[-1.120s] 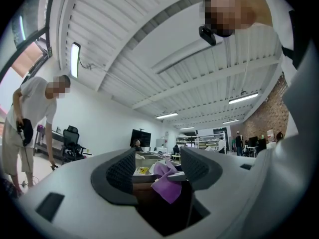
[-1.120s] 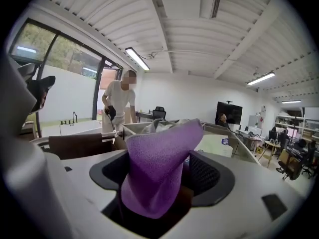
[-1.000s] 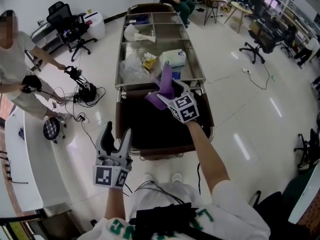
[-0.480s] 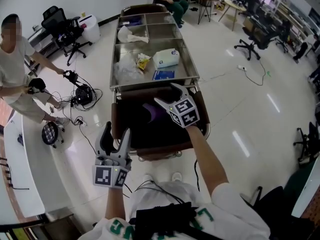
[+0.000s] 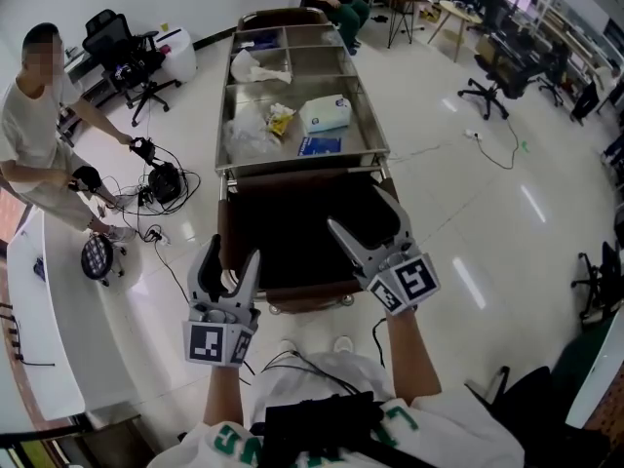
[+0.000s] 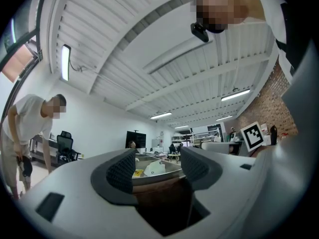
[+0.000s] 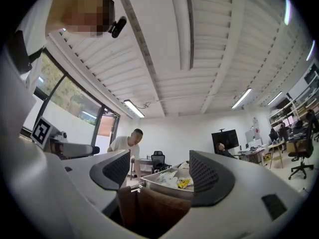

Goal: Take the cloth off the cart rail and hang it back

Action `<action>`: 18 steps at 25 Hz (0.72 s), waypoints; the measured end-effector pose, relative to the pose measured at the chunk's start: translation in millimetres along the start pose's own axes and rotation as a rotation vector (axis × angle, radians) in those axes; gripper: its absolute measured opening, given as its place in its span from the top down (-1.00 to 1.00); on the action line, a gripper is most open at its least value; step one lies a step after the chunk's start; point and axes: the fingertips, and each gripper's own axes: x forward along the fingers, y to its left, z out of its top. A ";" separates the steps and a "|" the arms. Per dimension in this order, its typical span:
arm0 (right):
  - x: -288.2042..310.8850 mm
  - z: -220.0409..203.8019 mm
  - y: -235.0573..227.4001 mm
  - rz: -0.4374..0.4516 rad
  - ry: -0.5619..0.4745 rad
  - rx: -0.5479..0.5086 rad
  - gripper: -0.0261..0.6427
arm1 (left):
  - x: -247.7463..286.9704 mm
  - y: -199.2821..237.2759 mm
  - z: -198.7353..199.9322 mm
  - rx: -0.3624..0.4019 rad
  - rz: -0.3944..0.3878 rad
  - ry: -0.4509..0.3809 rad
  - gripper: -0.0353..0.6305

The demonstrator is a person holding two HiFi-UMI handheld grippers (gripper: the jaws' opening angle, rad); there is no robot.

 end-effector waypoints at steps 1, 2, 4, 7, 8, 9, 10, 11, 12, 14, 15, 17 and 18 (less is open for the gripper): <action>-9.5 5.2 0.6 -0.022 -0.006 -0.010 -0.27 | -0.7 0.3 -3.7 0.015 -0.003 0.001 0.05; -17.6 8.4 1.4 -0.043 -0.005 -0.026 -0.26 | -1.2 -0.2 -6.6 0.023 -0.006 0.003 0.05; -30.1 11.5 4.8 -0.074 0.002 -0.060 -0.26 | 0.6 -7.2 -4.6 0.005 -0.016 0.005 0.05; -39.3 12.1 14.0 -0.085 0.007 -0.075 -0.25 | 3.4 -18.3 -0.2 -0.015 -0.034 0.014 0.05; -40.3 11.3 17.7 -0.081 0.010 -0.073 -0.25 | 3.0 -19.5 -1.1 -0.008 -0.039 0.016 0.05; -41.1 10.2 21.4 -0.075 0.014 -0.072 -0.25 | 2.9 -21.6 -0.7 -0.007 -0.044 0.017 0.05; -42.0 9.3 25.0 -0.070 0.017 -0.071 -0.25 | 2.3 -23.3 -0.4 -0.004 -0.049 0.018 0.05; -43.0 8.7 28.3 -0.066 0.018 -0.070 -0.25 | 1.2 -24.0 -0.9 0.002 -0.053 0.018 0.05; -43.9 8.2 31.5 -0.062 0.019 -0.068 -0.25 | -0.2 -24.0 -1.7 0.009 -0.055 0.018 0.05; -44.7 7.8 38.5 -0.051 0.023 -0.061 -0.25 | -2.4 -24.1 -2.5 0.019 -0.058 0.016 0.05; -44.8 7.7 42.3 -0.044 0.028 -0.054 -0.25 | -2.5 -26.6 -0.2 0.011 -0.061 0.016 0.05; -46.8 7.7 46.1 -0.039 0.029 -0.057 -0.25 | -3.1 -32.7 4.6 -0.012 -0.065 0.014 0.05; -48.4 7.7 46.1 -0.040 0.026 -0.066 -0.25 | -5.1 -32.7 2.4 -0.008 -0.065 0.013 0.05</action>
